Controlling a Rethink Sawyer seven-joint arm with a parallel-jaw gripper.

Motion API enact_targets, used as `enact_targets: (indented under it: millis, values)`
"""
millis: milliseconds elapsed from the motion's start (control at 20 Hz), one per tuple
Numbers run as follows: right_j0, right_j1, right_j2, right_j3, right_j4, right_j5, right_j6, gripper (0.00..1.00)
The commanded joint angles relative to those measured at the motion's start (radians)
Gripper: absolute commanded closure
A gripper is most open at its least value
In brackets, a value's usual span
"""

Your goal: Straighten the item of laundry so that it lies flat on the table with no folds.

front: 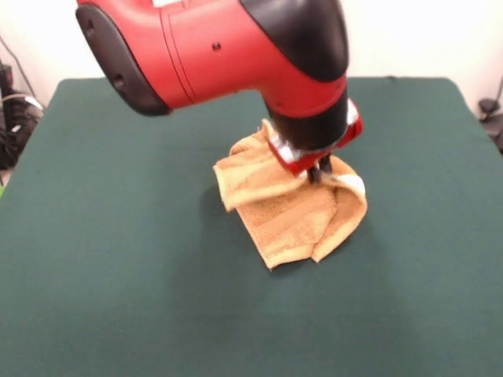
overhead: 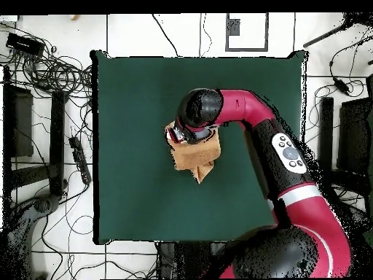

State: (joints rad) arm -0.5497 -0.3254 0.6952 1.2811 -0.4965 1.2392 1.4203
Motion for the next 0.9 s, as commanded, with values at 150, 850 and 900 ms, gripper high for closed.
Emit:
enact_targets:
  millis: [150,850,900]
  values:
    - [0.004,-0.072,0.017,0.139,0.096,0.18,-0.085,1.0]
    - [0.02,-0.115,-0.034,0.198,0.152,0.17,0.031,1.0]
    - [0.021,-0.12,-0.035,0.203,0.157,0.172,0.037,1.0]
